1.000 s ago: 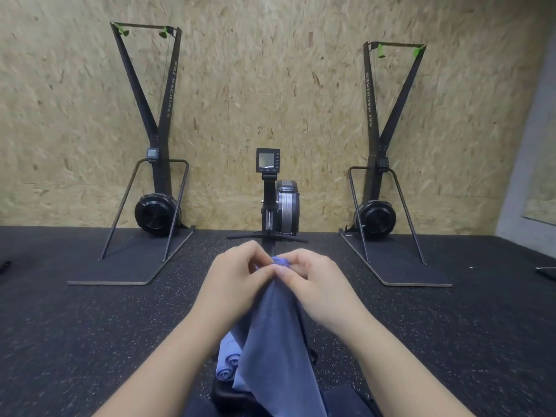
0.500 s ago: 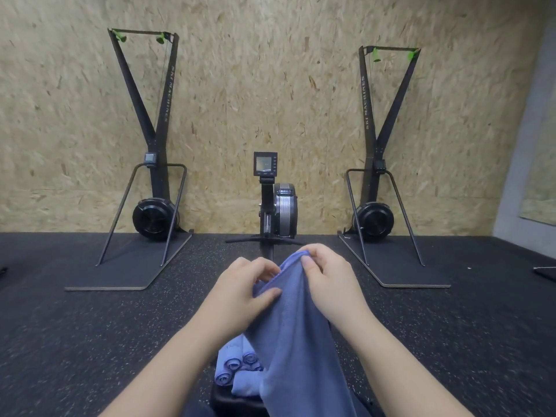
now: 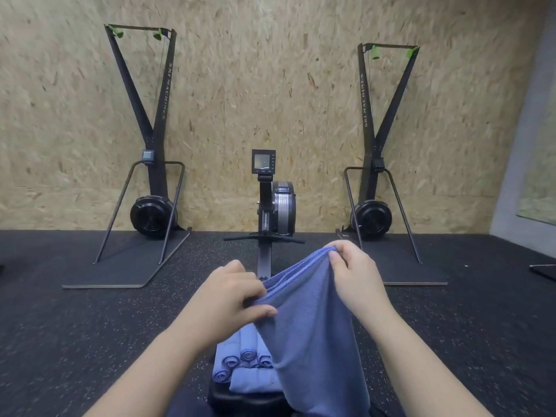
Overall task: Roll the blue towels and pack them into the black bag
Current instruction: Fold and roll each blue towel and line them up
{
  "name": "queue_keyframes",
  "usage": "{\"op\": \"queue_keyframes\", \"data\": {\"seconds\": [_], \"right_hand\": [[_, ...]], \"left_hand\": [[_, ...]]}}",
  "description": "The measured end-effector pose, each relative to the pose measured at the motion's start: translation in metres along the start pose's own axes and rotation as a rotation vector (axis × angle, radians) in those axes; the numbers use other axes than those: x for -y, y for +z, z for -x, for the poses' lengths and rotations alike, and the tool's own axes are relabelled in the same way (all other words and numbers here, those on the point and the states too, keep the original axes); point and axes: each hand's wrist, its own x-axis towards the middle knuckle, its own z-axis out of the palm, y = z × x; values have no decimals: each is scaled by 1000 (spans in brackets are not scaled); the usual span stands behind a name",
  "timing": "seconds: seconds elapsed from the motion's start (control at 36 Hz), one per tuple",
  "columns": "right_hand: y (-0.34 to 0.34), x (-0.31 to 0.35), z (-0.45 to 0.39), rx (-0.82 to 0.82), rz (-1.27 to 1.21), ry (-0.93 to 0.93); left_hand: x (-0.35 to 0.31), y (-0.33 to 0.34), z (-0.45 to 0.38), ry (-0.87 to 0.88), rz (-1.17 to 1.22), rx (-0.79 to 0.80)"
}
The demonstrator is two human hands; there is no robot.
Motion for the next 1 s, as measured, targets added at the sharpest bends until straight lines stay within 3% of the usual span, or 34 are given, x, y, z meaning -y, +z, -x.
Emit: {"op": "queue_keyframes", "data": {"seconds": [0.25,0.36,0.5,0.78,0.89,1.0], "right_hand": [[8,-17,-3,70,212,24],[16,-17,2,-78,199,-92],[31,-24,5,137,342,48],[57,-42,3,203,35,203],[65,-55,3,238,-89,242],[78,-73,7,297,-129,229]], "left_hand": [[15,-15,2,-12,46,27],[13,-22,-1,20,110,-113],[32,-11,8,-36,5,52],[36,17,12,-290,244,-61],[45,30,16,-370,262,-13],[53,46,19,-560,254,-15]]}}
